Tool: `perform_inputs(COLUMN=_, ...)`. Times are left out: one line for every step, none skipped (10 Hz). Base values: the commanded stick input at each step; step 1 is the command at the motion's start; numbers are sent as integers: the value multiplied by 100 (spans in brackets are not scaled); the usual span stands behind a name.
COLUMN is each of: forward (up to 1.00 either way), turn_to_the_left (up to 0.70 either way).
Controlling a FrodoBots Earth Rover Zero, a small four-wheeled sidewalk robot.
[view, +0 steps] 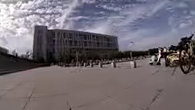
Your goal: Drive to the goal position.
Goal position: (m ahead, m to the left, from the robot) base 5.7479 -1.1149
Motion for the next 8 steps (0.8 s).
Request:
perform_inputs(forward=70, turn_to_the_left=-1)
perform_inputs(forward=70, turn_to_the_left=-3)
perform_inputs(forward=70, turn_to_the_left=-3)
perform_inputs(forward=70, turn_to_the_left=0)
perform_inputs(forward=70, turn_to_the_left=-11)
perform_inputs(forward=70, turn_to_the_left=-16)
perform_inputs(forward=70, turn_to_the_left=-2)
perform_inputs(forward=70, turn_to_the_left=-10)
